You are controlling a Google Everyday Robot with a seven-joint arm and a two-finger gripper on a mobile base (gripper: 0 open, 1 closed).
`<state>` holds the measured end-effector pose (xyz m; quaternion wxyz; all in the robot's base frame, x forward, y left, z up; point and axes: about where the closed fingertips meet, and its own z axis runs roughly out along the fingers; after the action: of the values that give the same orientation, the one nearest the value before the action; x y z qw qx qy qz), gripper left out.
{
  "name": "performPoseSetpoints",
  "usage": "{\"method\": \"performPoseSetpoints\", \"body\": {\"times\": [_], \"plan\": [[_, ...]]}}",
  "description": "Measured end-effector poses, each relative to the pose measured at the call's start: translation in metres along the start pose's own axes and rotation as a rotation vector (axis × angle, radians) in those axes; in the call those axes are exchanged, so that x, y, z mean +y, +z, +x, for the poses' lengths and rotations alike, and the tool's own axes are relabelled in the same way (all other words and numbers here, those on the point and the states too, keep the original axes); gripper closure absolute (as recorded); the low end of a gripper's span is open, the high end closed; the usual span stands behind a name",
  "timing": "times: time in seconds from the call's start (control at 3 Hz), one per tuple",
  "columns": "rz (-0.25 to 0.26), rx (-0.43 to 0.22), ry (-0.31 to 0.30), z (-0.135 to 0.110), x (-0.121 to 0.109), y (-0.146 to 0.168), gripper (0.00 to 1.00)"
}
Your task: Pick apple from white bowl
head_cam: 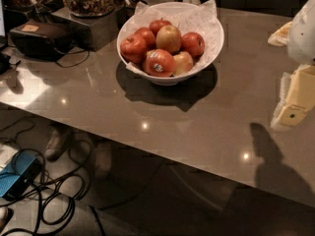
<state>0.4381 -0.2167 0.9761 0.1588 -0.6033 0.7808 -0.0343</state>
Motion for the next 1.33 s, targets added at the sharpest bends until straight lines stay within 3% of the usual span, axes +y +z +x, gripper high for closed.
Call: {"method": "performPoseSetpoints", "body": {"times": [0.67,1.0,1.33], "plan": [[-0.006,-0.015,0.020,-0.009,-0.008,-0.003,0.00],[-0.033,-0.013,0.013,-0.033,-0.025,-0.003,0.00],[0.010,-0.021,-0.052,-0.062,-0.039,-0.008,0.00]]}}
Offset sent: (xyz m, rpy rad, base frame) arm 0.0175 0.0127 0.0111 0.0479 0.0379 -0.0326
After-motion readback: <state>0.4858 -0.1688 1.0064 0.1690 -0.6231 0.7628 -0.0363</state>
